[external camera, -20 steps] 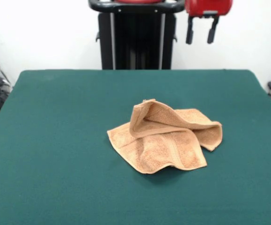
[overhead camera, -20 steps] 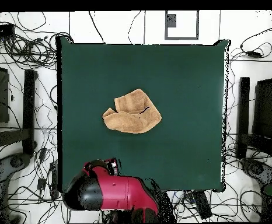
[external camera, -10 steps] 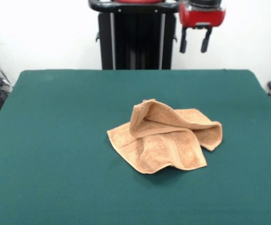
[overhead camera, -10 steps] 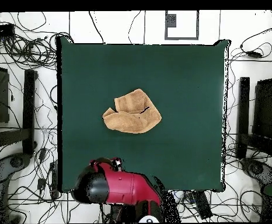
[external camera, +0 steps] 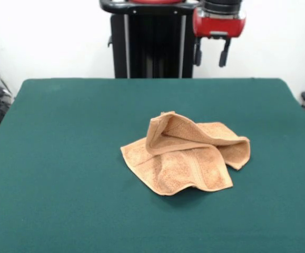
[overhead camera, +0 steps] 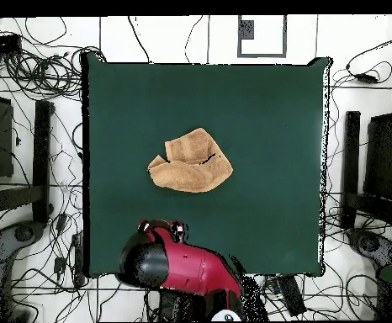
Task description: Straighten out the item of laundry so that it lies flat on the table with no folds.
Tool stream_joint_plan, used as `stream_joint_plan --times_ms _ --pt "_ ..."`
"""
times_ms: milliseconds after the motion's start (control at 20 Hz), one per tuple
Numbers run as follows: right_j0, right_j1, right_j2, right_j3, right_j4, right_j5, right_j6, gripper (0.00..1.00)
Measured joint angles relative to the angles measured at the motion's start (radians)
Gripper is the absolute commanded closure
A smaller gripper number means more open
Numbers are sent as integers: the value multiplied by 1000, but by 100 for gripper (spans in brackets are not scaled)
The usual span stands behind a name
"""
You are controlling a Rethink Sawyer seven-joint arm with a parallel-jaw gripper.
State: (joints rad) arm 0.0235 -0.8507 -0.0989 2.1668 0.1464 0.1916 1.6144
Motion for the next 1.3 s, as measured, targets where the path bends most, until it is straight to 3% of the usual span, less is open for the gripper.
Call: stream_joint_plan --times_ms 450,1300 --pt "-8 25 -21 20 134 -127 145 0" --pt "0 109 -42 42 239 -188 321 0"
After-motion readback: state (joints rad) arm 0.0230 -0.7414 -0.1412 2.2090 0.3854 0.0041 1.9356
